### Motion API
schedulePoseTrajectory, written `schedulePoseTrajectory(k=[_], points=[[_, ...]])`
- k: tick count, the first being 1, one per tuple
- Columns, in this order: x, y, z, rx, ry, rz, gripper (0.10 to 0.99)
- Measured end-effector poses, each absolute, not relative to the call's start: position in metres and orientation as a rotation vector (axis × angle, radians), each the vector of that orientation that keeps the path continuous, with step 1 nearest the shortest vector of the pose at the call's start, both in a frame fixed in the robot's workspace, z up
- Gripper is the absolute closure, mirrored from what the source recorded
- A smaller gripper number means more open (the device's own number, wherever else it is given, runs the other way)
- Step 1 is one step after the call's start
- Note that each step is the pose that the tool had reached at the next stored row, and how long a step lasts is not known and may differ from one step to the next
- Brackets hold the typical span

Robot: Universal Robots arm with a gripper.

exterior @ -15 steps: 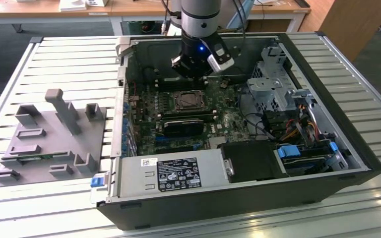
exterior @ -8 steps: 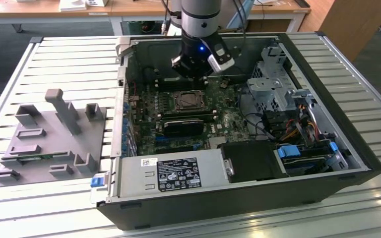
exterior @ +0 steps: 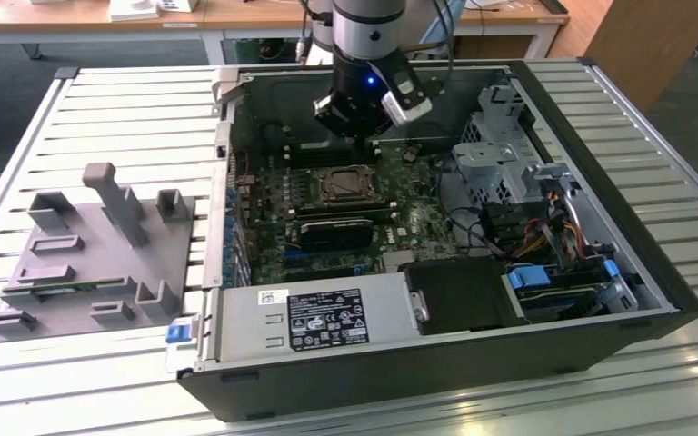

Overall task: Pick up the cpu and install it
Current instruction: 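Install the second cpu locking lever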

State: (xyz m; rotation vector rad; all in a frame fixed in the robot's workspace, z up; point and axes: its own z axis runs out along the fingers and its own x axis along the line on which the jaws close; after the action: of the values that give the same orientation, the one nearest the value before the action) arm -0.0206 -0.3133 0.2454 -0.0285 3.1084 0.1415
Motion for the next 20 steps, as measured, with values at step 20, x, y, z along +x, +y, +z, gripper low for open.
schedulePoseTrajectory(k=[20], points=[[-0.021, -0.332, 0.257, -0.028, 3.112, 0.143, 0.98]])
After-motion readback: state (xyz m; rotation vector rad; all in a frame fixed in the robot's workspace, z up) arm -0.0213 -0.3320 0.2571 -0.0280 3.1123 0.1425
